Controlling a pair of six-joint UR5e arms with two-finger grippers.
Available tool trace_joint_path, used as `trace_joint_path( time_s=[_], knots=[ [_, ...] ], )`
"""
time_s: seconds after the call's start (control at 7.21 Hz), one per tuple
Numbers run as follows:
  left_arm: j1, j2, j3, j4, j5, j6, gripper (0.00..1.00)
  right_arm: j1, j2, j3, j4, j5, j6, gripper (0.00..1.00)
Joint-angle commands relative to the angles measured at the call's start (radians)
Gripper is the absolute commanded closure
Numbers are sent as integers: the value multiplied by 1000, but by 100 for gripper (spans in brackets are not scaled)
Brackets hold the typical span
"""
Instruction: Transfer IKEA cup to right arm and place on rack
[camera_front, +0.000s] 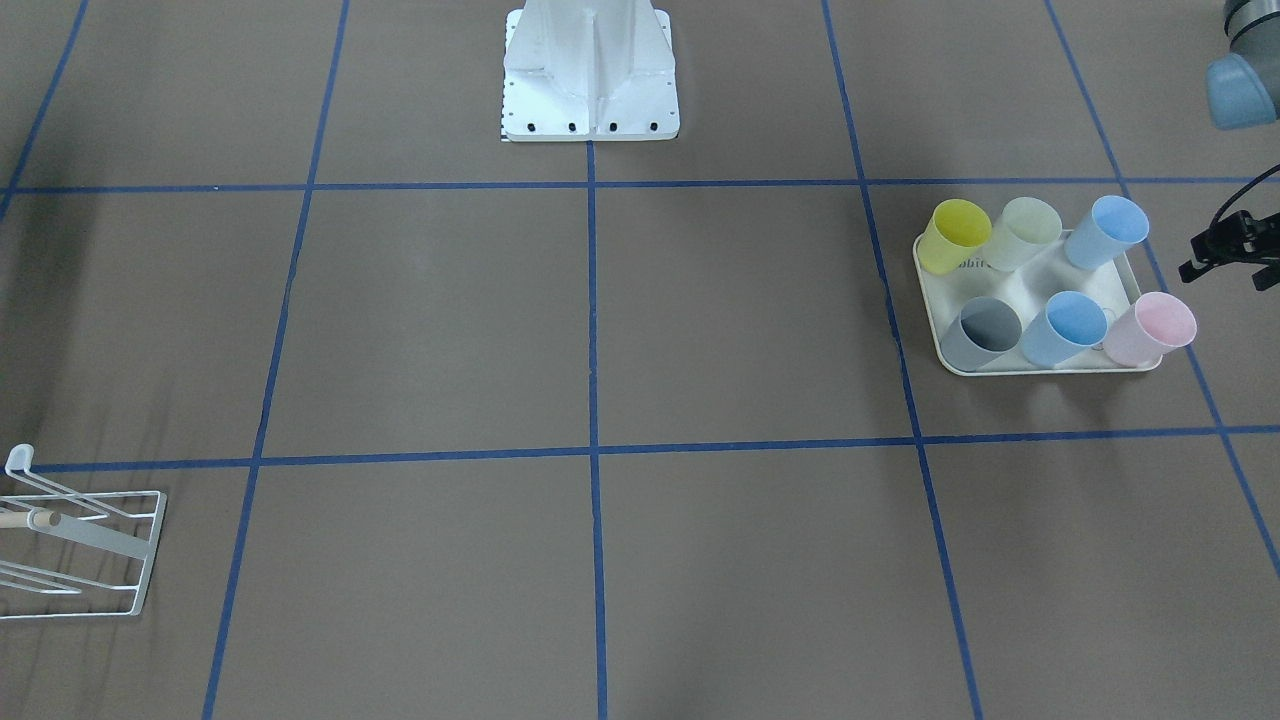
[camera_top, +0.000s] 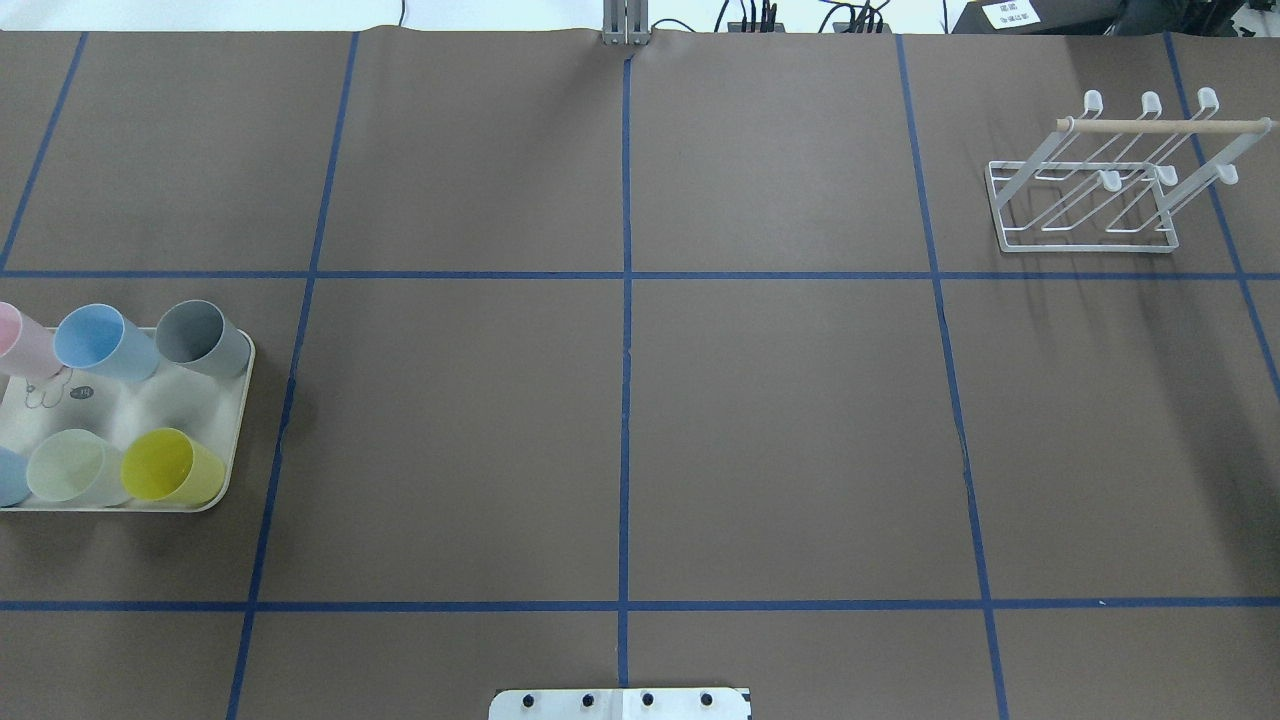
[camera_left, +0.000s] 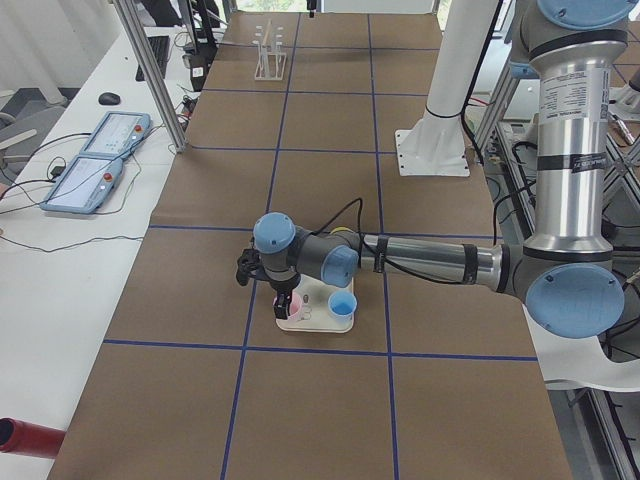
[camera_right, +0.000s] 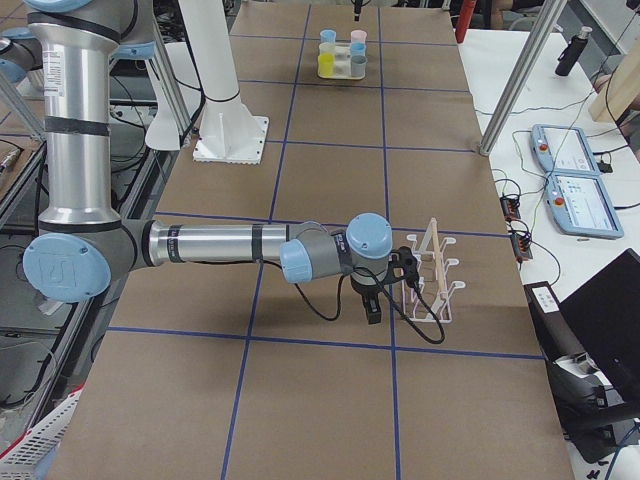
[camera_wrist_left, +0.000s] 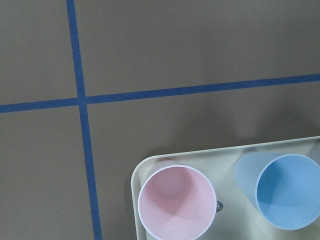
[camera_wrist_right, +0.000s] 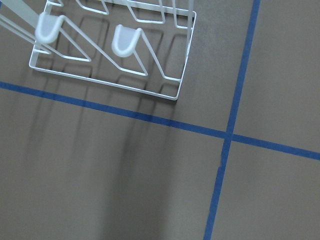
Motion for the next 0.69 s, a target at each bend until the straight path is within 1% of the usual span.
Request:
trace_joint_path(
  time_s=[0.0,0.14,0.42,0.55],
  knots=[
    [86,90,-2,-56,0,-5,0,-9,1,5,0,0,4,0],
    [92,131,-5,-86,-2,1,0,-9,3,5,0,0,4,0],
    [93,226,-5,-207,-3,1,0,-9,3,12,2,0,4,0],
    [99,239,-3,-220,-2,1,0,-9,3,12,0,1,4,0]
  ],
)
